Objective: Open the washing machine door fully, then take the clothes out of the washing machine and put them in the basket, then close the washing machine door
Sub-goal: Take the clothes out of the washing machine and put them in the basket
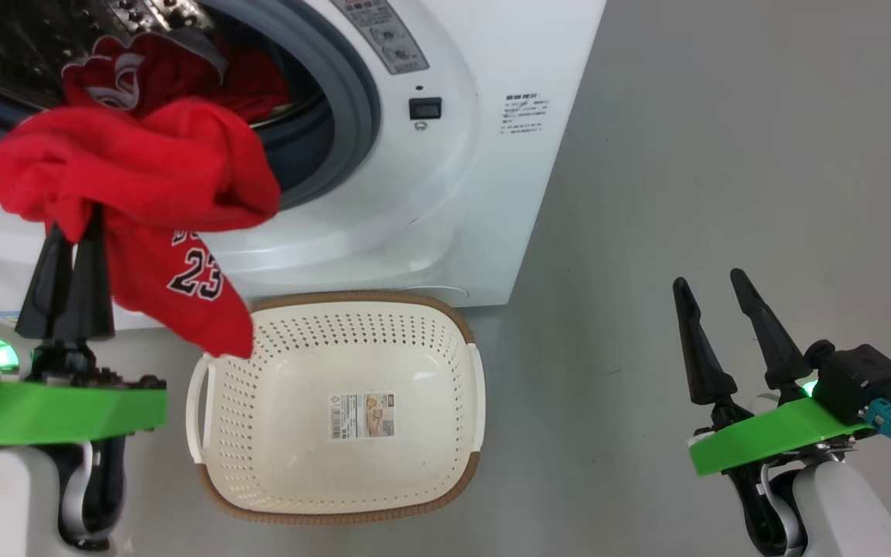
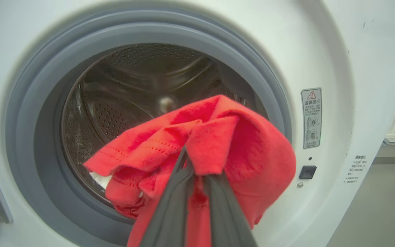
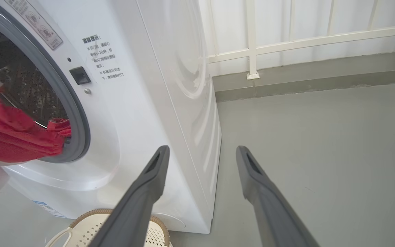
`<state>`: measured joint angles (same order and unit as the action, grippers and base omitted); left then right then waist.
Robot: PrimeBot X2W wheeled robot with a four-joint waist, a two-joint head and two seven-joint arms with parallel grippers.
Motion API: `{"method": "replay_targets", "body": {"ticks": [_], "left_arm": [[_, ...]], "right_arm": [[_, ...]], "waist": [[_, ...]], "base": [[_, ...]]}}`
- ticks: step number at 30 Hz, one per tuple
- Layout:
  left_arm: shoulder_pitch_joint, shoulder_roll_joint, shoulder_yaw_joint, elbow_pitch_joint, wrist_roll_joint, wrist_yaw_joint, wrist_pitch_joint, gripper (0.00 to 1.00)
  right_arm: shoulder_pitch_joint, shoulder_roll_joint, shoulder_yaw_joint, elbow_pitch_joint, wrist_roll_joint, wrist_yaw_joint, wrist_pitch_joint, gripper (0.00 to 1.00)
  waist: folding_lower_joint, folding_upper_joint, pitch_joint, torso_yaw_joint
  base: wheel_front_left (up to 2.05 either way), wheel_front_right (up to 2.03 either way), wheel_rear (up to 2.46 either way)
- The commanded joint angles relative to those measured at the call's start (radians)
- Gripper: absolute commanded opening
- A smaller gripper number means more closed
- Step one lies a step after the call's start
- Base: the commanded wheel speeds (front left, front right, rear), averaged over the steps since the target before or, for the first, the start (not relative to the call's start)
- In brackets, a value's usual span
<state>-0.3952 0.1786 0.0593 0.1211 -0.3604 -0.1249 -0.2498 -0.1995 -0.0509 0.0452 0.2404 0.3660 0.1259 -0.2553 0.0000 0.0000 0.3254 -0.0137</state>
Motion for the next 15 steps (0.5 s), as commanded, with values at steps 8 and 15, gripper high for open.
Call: {"method": "replay_targets", "body": {"ticks": [8, 15], "left_arm": [[0.049, 0.018, 0.026, -0.09, -0.002, -0.006, -0.012, 0.0], [0.07, 0.016, 0.01, -0.053, -0.014, -0.006, -0.012, 0.0]], "right_arm": [[0.006, 0.001, 0.02, -0.028, -0.004, 0.005, -0.006, 1.0], [-0.009, 0.001, 0.031, -0.032, 0.002, 0.005, -0.006, 1.0]], "waist": [[0.0, 0.0, 0.013, -0.001], [0.0, 0.0, 0.043, -0.018]], "base": [[0.0, 0.0, 0.0], [0.0, 0.0, 0.0]]}}
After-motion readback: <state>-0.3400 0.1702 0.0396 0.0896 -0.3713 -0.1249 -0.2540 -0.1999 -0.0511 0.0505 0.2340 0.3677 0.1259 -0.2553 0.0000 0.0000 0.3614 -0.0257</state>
